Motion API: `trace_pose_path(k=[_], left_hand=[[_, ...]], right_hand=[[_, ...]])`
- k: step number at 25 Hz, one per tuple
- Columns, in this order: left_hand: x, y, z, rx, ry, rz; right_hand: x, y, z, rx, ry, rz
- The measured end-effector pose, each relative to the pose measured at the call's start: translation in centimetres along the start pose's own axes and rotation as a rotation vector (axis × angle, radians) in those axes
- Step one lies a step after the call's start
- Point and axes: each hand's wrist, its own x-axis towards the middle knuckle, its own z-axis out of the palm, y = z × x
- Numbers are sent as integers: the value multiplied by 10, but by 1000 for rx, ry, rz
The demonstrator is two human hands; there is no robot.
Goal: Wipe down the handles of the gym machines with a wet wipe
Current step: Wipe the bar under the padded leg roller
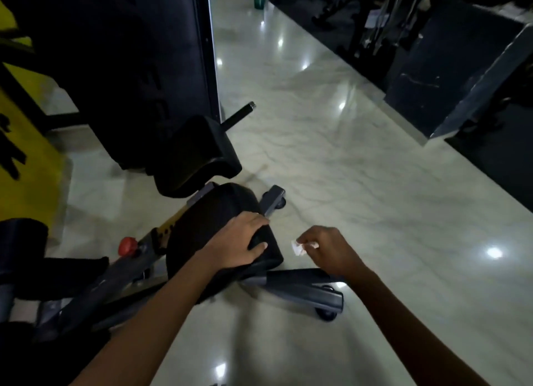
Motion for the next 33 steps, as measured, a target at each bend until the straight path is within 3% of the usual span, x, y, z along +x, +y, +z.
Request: trace_pose_path(k=[3,8,11,16,19,23,26,31,33], left_hand=[[-10,-1,21,105,112,59],[-20,-4,41,207,217,90],[-21,-5,47,213,261,91],[-23,-7,50,189,307,89],[-25,-5,50,195,316,78],[-25,-4,49,192,317,73],[-25,-3,49,196,334,76],[-25,-3,50,189,338,77],[-25,-3,51,189,342,79]], right_hand=[[-17,-1,42,-131,-126,-139],[-42,-7,85,-189,-80,-215],[-38,-9,102,-170,-148,-227],[-52,28,94,-112,-166,-244],[-45,19,102,-193,-155,-150],[-60,22,95,-111,-158,-207],[-59,40,79,-196,-68,-175],[-65,41,82,-148,-177,-202],[-66,56,64,-129,-146,-156]])
